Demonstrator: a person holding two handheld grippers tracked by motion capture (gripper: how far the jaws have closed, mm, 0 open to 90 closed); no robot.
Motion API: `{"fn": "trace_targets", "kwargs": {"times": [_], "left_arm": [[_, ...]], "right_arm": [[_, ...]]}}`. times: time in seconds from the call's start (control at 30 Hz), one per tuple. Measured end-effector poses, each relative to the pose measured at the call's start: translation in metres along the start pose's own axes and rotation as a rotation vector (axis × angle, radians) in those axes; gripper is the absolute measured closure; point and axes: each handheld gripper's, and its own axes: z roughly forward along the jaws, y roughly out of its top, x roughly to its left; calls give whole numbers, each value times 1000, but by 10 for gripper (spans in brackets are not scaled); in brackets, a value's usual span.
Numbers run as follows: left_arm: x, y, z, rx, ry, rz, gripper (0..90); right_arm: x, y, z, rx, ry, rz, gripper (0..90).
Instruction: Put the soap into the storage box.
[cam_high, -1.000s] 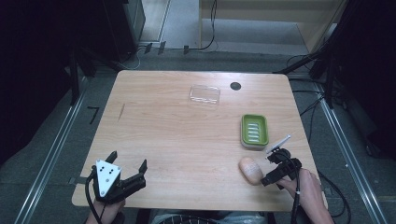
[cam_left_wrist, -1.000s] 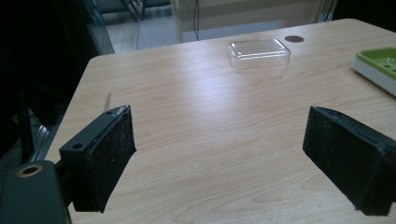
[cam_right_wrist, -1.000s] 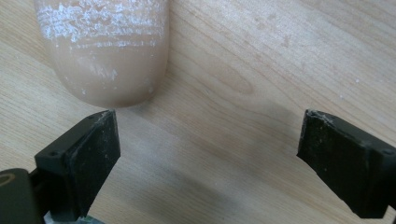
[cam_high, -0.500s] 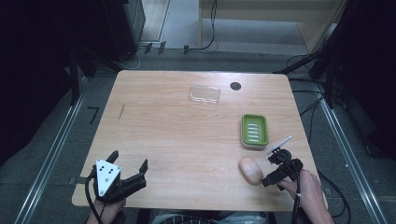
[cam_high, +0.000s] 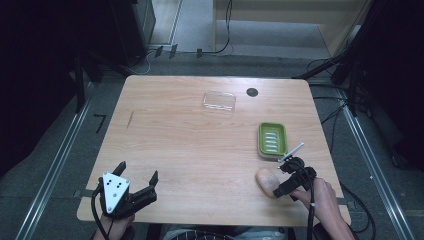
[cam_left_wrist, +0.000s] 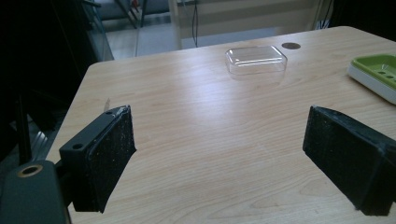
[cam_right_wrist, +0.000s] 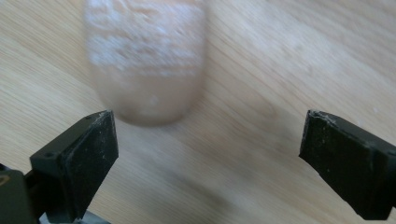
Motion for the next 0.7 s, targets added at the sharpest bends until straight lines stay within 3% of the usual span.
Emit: {"fn": "trace_targets", "kwargs": {"times": [0.43,0.7], "left_arm": [[-1,1,2,12,-6,6,97],[-1,1,2,16,-14,19,97]], "right_arm": [[17,25,1,18,-4,-67,46],[23,37,2,31,-4,-82,46]]}}
